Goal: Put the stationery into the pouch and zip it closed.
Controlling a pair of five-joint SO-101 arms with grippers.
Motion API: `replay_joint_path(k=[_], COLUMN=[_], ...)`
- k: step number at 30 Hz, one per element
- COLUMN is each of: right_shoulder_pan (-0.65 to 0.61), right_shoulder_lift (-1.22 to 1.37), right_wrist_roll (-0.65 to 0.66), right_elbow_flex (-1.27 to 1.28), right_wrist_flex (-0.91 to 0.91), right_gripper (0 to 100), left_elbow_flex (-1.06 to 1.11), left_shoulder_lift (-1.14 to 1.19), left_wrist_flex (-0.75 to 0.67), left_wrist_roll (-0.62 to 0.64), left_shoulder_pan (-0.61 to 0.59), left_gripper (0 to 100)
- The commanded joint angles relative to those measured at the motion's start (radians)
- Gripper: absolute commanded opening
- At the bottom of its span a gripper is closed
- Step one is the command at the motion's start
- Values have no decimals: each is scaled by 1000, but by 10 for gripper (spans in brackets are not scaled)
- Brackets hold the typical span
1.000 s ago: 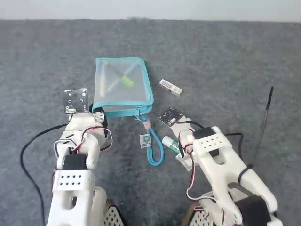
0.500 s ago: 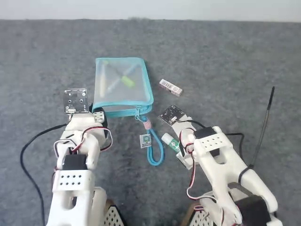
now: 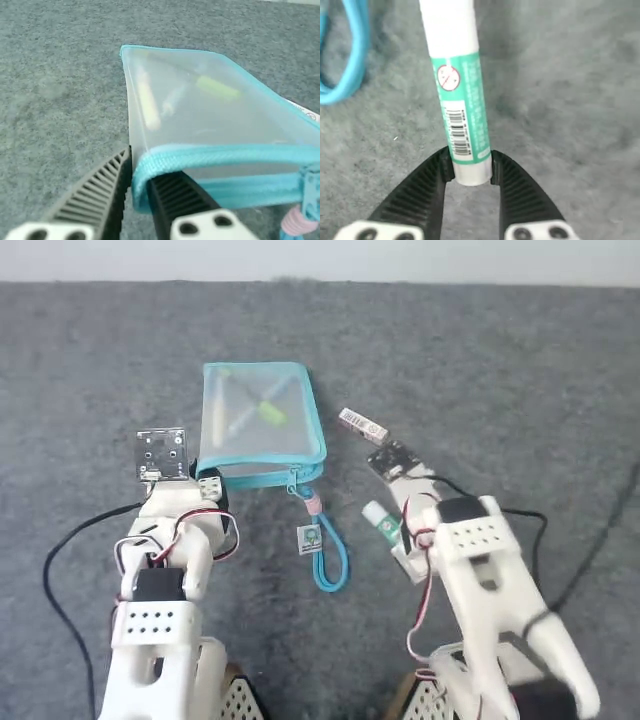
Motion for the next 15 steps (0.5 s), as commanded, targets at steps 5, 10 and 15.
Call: replay_joint_path(k=[5,10,15], right_shoulder_pan=[2,-177,-375], right_shoulder_lift=[-398,-516,-438], right_wrist_roll=[2,2,-18], right_elbow_flex=[-64,-78,-175], right_wrist_flex=[108,131,160], right_gripper=[19,8,8], left_elbow_flex=[-10,-8,18], left_shoulder_lift=[-18,-17,-17], left_wrist_flex=[-29,-29,-52], left_wrist_roll=[-2,-2,-2], left_shoulder_pan=[52,80,117], left_gripper=[13,13,13])
